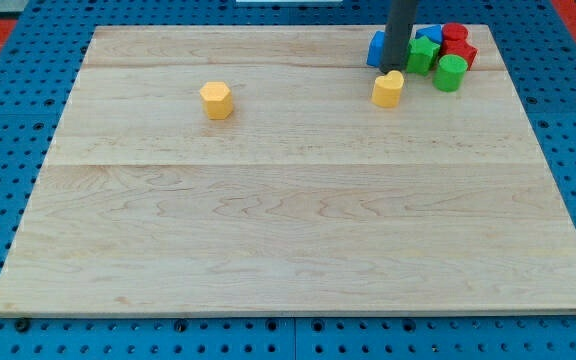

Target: Slide the heart close to the hexagon

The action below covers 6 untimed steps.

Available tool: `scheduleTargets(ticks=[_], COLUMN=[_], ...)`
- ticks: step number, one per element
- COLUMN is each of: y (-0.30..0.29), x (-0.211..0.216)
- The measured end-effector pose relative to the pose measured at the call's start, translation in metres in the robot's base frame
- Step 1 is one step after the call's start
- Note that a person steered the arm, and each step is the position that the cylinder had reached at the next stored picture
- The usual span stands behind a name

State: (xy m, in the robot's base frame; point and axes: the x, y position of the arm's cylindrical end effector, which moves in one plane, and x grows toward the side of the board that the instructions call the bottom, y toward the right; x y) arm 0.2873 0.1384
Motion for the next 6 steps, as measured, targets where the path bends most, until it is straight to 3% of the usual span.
scheduleTargets(ticks=[1,2,3,4,6], y=[-0.018,-0.037,-0.01,0.004,-0.218], x=[0.047,0.065,0.061,0.097,0.086])
